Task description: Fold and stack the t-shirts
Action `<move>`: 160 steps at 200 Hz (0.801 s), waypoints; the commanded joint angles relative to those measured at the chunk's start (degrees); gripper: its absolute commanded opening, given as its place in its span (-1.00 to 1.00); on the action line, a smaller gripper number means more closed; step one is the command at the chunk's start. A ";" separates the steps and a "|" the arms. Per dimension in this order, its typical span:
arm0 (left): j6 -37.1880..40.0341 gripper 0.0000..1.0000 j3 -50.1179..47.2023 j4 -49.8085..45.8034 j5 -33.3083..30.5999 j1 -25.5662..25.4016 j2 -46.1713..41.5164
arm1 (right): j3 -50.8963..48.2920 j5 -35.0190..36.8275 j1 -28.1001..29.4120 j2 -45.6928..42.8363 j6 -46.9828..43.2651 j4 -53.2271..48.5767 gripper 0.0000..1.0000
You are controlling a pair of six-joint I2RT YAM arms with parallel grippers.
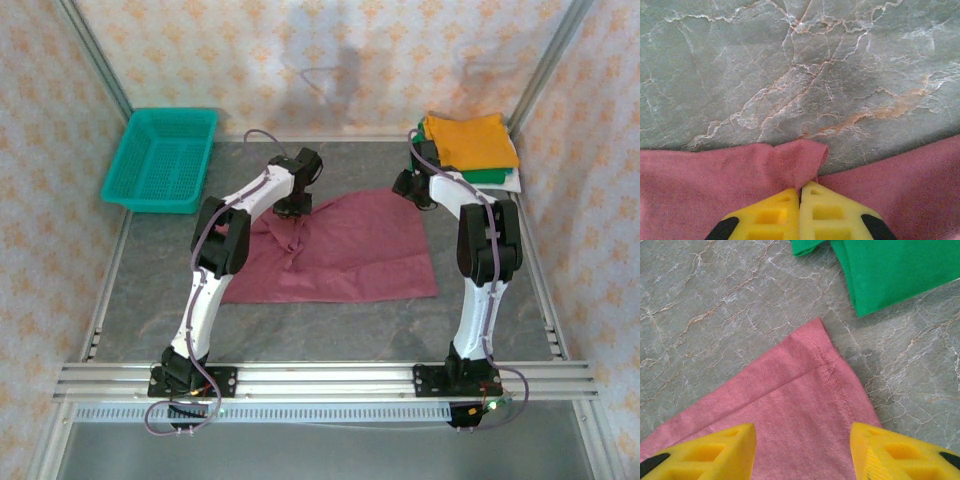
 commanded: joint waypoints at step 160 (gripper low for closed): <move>-1.09 -1.00 -5.07 5.98 -5.69 3.35 -14.31 | -0.87 1.16 -0.37 -2.66 -0.10 0.73 0.06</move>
